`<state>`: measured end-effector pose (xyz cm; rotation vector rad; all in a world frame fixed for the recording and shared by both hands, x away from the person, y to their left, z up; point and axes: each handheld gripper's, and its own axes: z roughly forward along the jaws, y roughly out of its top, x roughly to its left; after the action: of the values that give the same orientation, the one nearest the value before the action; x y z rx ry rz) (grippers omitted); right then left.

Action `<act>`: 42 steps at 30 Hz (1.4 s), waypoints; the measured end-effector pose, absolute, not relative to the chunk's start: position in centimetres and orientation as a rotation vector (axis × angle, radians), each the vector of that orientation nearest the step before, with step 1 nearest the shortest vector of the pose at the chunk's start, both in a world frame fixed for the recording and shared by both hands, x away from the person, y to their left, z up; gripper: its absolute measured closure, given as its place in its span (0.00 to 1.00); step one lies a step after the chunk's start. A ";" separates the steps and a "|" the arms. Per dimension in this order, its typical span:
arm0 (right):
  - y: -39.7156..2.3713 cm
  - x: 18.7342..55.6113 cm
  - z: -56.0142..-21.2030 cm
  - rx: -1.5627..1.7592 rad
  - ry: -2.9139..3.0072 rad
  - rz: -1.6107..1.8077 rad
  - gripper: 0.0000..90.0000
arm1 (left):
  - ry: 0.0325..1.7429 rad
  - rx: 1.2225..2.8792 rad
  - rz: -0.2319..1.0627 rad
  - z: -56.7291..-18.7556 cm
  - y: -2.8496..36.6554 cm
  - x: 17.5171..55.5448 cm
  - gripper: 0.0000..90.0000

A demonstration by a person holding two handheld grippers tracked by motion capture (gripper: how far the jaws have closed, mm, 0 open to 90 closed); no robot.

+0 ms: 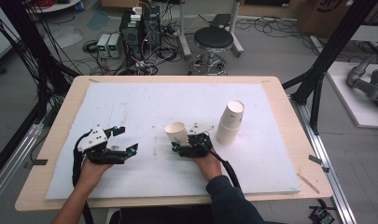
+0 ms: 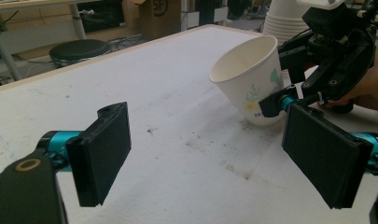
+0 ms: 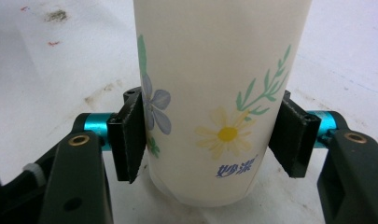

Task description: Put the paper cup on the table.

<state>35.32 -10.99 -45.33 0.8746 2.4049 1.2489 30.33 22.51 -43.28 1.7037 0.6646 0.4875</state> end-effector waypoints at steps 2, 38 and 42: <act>-11.1 35.2 -45.3 0.875 2.410 1.242 0.41 | 0.670 1.702 0.485 -43.3 22.6 30.4 0.17; -20.1 31.1 -41.5 0.783 2.361 1.325 0.22 | 0.724 1.665 0.457 -43.7 22.8 30.9 0.17; -22.0 30.3 -40.8 0.794 2.315 1.334 0.22 | 0.720 1.636 0.463 -43.5 22.7 30.8 0.16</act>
<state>30.27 -21.99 -40.76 0.7945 2.3152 1.3340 30.81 22.68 -43.45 1.6359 0.7203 0.4630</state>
